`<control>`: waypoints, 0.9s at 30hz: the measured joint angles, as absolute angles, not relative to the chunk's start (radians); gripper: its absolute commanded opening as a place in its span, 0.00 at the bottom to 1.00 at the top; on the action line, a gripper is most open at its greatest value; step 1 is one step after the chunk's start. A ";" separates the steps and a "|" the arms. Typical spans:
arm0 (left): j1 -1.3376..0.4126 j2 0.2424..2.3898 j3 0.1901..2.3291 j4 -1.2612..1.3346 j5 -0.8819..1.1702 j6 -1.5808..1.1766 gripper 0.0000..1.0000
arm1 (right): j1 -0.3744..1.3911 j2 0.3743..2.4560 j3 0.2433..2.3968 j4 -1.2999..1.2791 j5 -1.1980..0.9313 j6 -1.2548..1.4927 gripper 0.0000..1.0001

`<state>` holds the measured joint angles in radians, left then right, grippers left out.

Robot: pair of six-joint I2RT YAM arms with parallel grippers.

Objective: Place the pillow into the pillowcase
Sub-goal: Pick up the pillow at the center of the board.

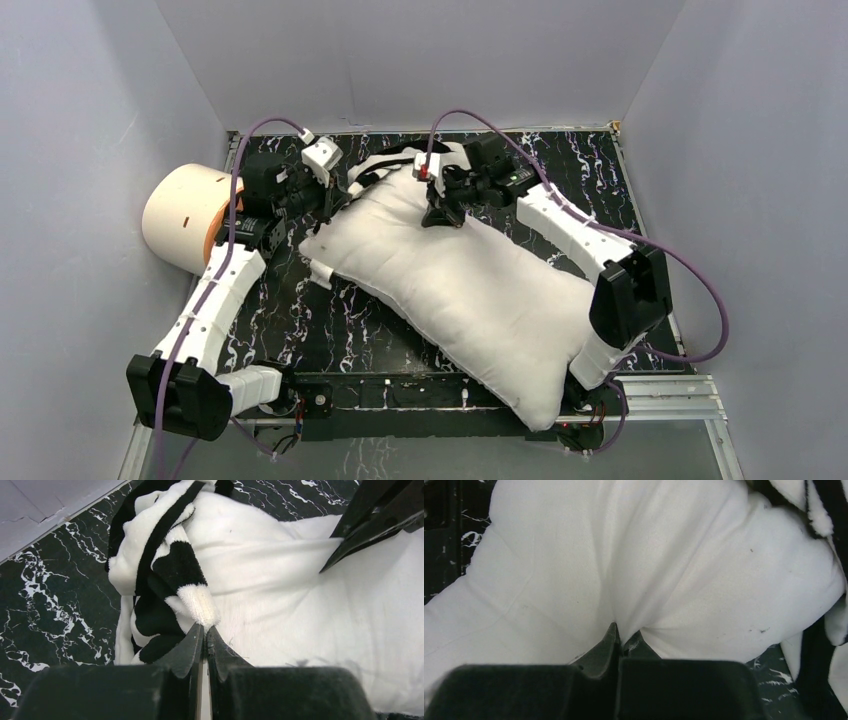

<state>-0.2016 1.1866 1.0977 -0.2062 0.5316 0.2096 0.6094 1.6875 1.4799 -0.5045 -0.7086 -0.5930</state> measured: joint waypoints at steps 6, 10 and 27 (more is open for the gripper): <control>-0.202 1.192 1.098 -0.225 0.496 0.221 0.00 | 0.578 1.641 1.457 -0.478 -0.626 -0.611 0.00; -0.202 1.222 1.101 -0.242 0.454 0.216 0.00 | 0.566 1.668 1.497 -0.523 -0.573 -0.640 0.00; -0.202 1.295 1.115 -0.168 0.209 -0.069 0.42 | 0.484 1.775 1.456 -0.369 -0.530 -0.545 0.00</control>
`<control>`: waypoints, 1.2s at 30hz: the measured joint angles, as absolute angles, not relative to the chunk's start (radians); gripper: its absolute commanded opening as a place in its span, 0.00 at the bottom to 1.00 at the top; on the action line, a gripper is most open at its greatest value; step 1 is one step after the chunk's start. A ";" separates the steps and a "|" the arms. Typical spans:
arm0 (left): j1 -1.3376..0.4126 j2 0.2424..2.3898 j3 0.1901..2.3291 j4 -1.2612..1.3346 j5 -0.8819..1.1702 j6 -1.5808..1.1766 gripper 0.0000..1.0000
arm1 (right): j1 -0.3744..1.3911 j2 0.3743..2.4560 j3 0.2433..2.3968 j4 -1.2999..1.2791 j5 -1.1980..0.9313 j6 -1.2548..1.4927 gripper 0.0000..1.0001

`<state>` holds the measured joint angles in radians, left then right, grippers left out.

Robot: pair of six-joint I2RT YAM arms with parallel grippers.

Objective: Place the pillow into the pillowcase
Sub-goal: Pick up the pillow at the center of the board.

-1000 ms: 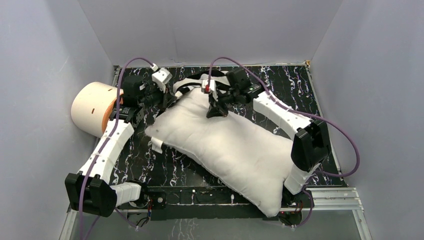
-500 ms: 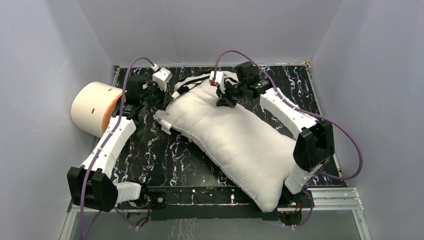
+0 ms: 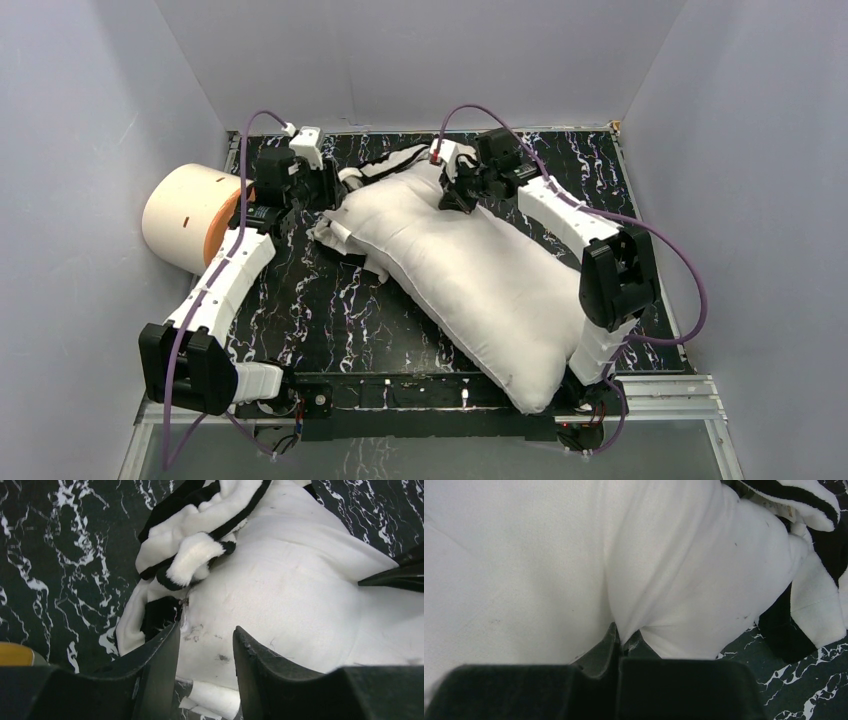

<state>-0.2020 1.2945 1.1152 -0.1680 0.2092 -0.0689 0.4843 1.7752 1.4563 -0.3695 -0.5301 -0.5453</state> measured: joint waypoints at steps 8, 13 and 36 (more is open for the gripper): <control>-0.202 1.241 0.992 -0.205 0.065 -0.316 0.30 | 0.398 1.776 1.424 -0.306 -0.596 -0.434 0.00; -0.202 1.222 0.909 -0.201 0.064 -0.410 0.40 | 0.348 1.780 1.419 -0.281 -0.613 -0.378 0.00; -0.273 1.620 0.886 0.069 -0.086 -0.408 0.00 | 0.340 1.779 1.391 -0.237 -0.665 -0.342 0.00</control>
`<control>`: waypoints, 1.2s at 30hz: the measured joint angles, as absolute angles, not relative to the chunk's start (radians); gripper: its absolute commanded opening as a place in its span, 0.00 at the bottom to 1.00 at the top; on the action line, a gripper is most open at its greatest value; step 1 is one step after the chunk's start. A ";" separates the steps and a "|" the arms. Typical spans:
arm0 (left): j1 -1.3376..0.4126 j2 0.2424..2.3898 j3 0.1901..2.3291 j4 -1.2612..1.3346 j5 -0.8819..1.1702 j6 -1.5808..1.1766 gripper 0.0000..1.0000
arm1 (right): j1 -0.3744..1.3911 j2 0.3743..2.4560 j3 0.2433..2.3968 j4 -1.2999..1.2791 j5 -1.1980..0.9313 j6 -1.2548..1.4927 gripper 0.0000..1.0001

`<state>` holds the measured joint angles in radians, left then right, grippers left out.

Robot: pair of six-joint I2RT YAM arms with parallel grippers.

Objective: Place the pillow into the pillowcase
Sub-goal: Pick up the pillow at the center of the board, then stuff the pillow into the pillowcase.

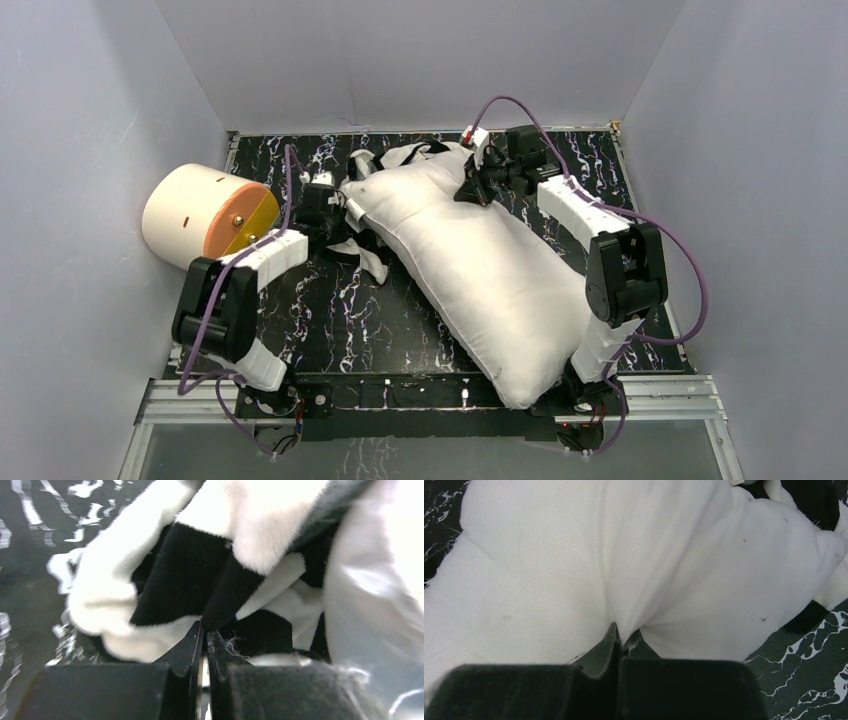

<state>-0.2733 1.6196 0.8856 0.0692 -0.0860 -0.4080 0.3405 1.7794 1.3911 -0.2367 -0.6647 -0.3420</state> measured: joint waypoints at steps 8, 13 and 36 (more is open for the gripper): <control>-0.272 1.271 0.888 -0.075 -0.149 -0.373 0.00 | 0.416 1.708 1.342 -0.276 -0.683 -0.474 0.00; -0.270 1.209 0.886 -0.150 -0.149 -0.373 0.00 | 0.512 1.691 1.352 -0.383 -0.673 -0.583 0.04; -0.280 1.065 0.788 -0.231 0.332 -0.326 0.00 | 0.659 1.719 1.383 -0.303 -0.202 -0.075 0.00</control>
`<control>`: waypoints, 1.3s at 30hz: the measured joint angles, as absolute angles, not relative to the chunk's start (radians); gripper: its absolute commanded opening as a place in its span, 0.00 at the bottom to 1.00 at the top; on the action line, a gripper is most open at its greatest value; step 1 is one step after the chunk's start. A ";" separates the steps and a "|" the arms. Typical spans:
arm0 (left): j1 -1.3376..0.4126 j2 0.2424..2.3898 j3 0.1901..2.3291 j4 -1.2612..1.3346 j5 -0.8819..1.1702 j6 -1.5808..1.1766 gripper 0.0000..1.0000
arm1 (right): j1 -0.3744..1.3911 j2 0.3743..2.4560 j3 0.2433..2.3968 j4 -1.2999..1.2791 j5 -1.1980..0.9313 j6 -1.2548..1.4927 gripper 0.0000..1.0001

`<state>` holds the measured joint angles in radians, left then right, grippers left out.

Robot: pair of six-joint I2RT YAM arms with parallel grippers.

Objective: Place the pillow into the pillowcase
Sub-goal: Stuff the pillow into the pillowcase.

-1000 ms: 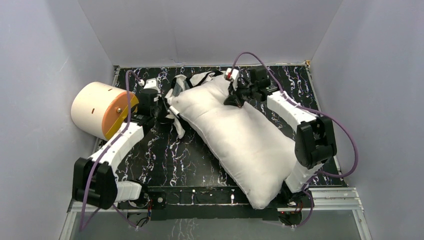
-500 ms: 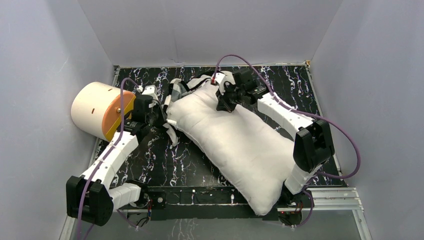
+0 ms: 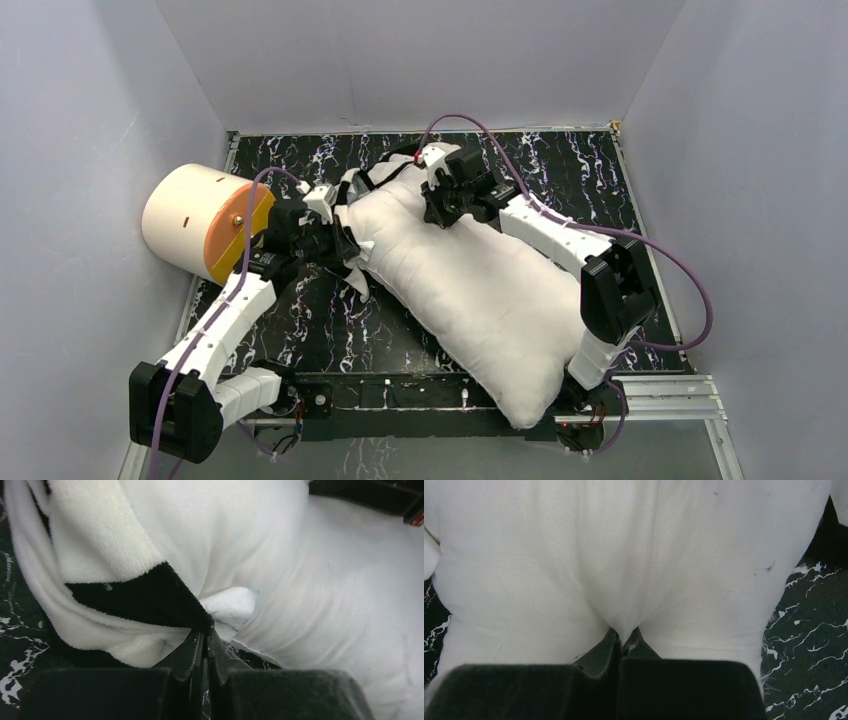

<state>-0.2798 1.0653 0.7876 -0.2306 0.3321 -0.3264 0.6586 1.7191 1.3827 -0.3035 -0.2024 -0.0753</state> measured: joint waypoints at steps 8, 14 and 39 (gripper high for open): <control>-0.317 1.103 0.772 -0.224 0.490 -0.280 0.17 | 0.696 1.719 1.370 -0.257 -0.130 -0.022 0.04; -0.327 1.133 0.802 -0.284 0.428 -0.313 0.47 | 0.729 1.719 1.364 -0.253 -0.137 -0.028 0.51; -0.251 1.679 1.496 -0.478 -0.144 -0.178 0.62 | 0.448 1.816 1.615 -0.233 -0.453 0.158 0.90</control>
